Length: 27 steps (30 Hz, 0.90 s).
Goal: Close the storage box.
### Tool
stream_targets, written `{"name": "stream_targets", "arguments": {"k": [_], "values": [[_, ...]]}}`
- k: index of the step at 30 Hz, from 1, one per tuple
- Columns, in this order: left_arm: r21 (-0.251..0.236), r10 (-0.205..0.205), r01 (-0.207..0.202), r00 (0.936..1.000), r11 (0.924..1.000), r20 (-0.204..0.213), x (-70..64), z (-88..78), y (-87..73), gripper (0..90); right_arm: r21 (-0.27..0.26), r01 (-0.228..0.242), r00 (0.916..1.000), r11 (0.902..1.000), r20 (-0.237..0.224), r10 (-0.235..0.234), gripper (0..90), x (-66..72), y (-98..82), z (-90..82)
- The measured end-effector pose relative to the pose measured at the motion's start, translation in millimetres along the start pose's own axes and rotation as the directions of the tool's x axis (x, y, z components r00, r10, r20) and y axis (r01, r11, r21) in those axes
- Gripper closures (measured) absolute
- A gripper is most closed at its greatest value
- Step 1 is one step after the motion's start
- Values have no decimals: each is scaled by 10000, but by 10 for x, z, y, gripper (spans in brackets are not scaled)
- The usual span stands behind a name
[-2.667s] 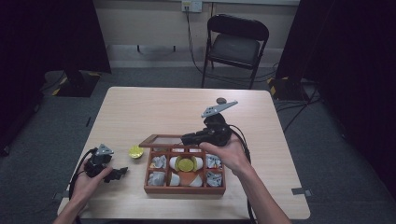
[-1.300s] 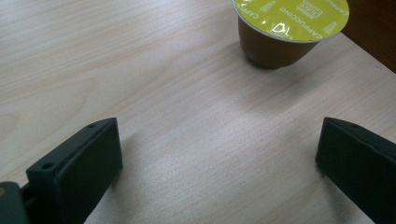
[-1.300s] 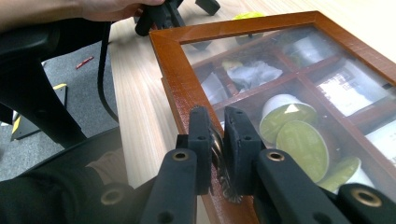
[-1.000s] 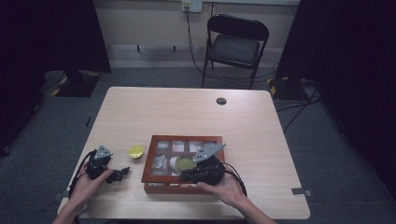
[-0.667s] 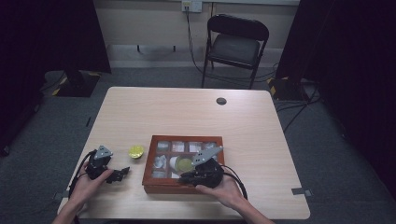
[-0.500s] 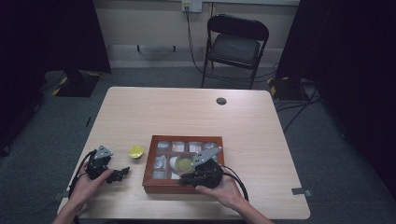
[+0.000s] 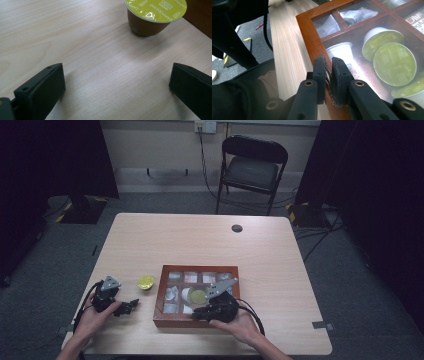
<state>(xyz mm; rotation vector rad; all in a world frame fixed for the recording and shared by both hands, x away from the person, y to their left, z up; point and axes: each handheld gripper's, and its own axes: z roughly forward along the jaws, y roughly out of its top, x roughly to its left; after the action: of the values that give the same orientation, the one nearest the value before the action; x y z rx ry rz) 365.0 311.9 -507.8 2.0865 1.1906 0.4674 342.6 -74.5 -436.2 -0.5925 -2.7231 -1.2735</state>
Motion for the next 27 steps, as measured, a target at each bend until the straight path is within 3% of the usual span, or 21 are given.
{"name": "stream_targets", "arguments": {"k": [5, 7, 9, 12, 18, 22, 25, 27], "values": [[3, 6, -6, 10000, 10000, -6, 1, -1, 0, 0, -101, -169, 9998, 9998, -45, 169, 799, -13, -4, -12], [0, -2, 2, 10000, 10000, 6, 0, 0, 0, 0, -110, -383, 9990, 9992, -231, 380, 721, -36, 0, -26], [-15, -21, 21, 10000, 10000, -3, -1, 1, 0, 0, -378, -442, 9975, 9983, -576, 420, 690, -54, 3, -58], [2, 0, 0, 10000, 10000, 1, 0, 0, 0, 0, -712, -453, 9980, 9964, -474, 420, 676, -53, 11, -117], [10, 14, -14, 10000, 10000, -5, 1, -1, 0, 0, -1339, -827, 9958, 9875, 267, 870, 596, -114, -8, -314], [11, 20, -20, 10000, 10000, -2, 3, -3, -2, 0, -1481, -968, 9919, 9842, 671, 1076, 507, -155, -76, -479], [11, 20, -20, 10000, 10000, -3, 3, -3, -2, 0, -1689, -1225, 9836, 9780, 1109, 1424, 450, -206, -165, -610], [13, 21, -21, 10000, 10000, -3, 3, -3, -2, 0, -1848, -1454, 9726, 9720, 1533, 1747, 403, -248, -236, -704]]}}
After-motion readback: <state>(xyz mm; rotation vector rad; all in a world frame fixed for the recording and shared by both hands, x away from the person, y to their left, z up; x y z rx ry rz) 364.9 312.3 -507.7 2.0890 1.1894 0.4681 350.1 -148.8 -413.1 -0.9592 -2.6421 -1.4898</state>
